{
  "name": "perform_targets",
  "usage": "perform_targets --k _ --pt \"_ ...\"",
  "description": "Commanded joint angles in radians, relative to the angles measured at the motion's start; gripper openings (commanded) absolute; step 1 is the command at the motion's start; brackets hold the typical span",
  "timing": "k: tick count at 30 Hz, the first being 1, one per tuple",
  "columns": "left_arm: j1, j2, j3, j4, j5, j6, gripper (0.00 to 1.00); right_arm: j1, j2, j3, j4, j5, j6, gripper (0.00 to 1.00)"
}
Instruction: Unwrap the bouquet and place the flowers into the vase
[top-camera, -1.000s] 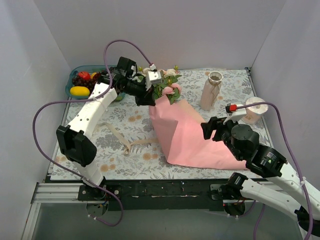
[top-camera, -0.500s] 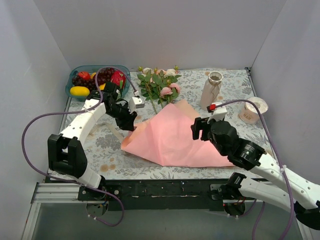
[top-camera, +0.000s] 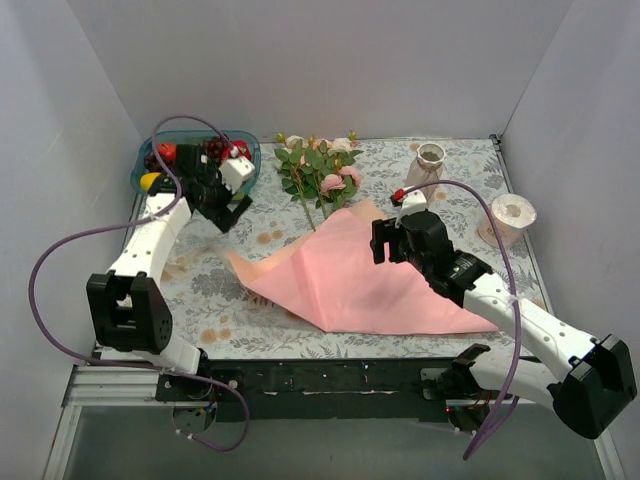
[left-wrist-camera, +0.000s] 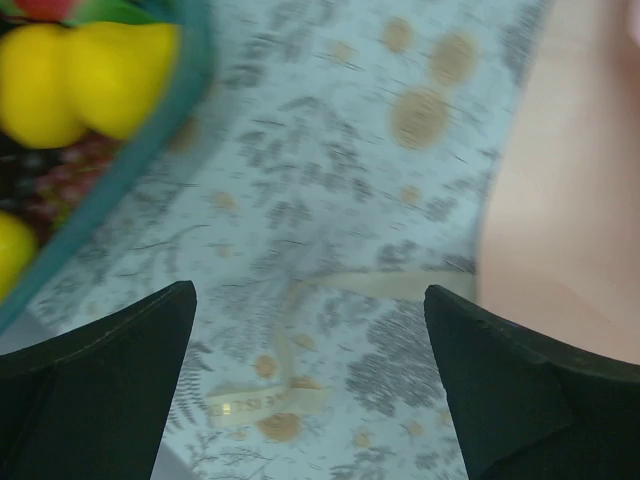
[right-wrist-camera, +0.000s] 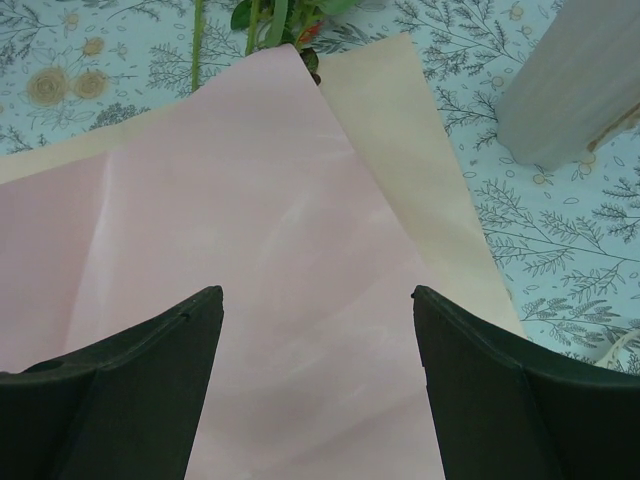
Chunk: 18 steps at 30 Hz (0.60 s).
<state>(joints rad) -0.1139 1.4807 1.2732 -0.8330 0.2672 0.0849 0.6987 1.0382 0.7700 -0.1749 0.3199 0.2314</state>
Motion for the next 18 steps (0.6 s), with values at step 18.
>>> perform_targets --k 18 --pt "-0.185 0.329 0.414 -0.011 0.495 -0.457 0.98 -0.038 -0.133 -0.025 0.068 -0.139 -0.030 0.84"
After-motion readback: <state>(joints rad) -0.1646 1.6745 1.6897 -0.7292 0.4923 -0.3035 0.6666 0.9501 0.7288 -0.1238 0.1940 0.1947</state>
